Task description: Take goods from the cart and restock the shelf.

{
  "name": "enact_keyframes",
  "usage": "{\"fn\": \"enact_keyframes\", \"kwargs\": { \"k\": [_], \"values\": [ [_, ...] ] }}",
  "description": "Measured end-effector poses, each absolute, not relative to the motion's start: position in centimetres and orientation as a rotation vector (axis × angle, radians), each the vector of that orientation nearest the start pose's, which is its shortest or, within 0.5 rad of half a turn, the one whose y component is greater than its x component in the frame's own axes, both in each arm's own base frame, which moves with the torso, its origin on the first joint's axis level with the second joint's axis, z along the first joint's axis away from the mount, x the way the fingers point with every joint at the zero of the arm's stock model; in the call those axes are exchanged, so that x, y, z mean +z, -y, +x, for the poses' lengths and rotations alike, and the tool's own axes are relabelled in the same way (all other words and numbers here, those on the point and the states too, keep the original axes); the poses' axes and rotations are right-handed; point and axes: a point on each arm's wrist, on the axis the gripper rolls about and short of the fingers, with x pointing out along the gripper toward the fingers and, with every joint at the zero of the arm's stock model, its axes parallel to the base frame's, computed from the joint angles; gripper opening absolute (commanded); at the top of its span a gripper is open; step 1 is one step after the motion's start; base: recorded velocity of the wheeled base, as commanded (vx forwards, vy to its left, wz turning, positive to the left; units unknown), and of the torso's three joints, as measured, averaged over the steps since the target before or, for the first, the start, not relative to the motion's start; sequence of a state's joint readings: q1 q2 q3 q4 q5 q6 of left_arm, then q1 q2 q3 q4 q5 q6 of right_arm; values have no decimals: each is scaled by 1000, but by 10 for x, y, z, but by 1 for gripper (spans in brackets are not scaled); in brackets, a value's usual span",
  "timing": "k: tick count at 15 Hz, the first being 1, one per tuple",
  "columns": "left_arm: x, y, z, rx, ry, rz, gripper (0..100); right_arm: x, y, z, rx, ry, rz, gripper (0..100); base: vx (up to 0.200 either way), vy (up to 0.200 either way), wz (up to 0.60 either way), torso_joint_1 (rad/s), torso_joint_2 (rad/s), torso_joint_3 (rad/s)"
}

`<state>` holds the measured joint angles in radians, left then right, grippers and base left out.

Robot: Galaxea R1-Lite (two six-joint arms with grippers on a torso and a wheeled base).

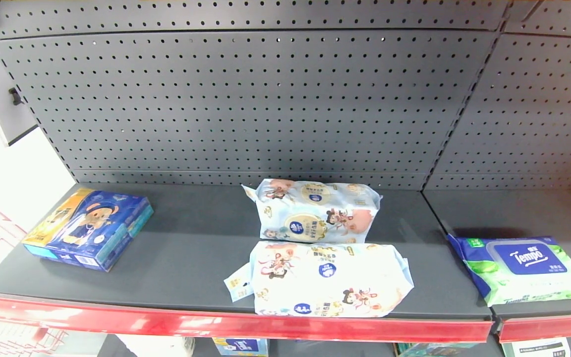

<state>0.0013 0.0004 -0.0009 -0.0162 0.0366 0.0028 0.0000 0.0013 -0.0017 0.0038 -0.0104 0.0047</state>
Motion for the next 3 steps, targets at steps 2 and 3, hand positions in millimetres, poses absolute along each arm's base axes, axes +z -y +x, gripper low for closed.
{"fn": "enact_keyframes", "kwargs": {
  "k": [2, 3],
  "values": [
    [77, -1, -23, 27, 16, 8, 100, 76, 0, -23, -10, -3, 5, 100, 0, 0, 0, 0, 0, 0],
    [77, -1, -23, 26, 16, 8, 100, 76, 0, -23, -10, -3, 5, 100, 0, 0, 0, 0, 0, 0]
  ]
}}
